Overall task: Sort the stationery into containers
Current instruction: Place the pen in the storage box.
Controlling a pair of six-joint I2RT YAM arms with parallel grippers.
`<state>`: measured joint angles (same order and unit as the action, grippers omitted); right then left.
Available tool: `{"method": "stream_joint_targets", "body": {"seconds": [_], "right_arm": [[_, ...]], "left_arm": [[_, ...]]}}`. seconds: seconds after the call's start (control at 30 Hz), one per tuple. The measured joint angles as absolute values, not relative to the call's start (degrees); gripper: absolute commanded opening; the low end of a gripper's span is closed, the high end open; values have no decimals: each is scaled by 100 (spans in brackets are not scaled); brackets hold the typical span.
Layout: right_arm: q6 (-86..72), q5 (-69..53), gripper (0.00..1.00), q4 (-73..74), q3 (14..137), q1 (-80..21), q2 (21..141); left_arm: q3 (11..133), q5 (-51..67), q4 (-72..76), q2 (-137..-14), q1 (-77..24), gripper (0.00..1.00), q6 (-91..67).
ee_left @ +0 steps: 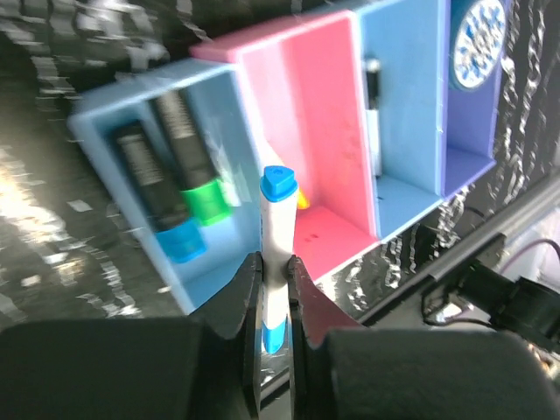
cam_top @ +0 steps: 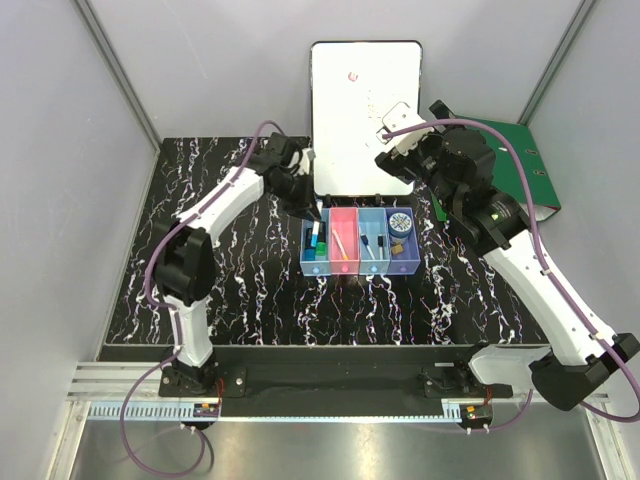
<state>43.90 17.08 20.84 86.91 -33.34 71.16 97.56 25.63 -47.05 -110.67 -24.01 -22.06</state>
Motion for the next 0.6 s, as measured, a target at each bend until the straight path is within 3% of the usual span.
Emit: {"method": "stream_joint_targets", "body": {"seconds": [0.6], "right_arm": [[4392,1710,100,2021,8665,-3297,7116]], "left_arm": [[10241,2587,-4029,-11622,-3155,0,-2847]]}}
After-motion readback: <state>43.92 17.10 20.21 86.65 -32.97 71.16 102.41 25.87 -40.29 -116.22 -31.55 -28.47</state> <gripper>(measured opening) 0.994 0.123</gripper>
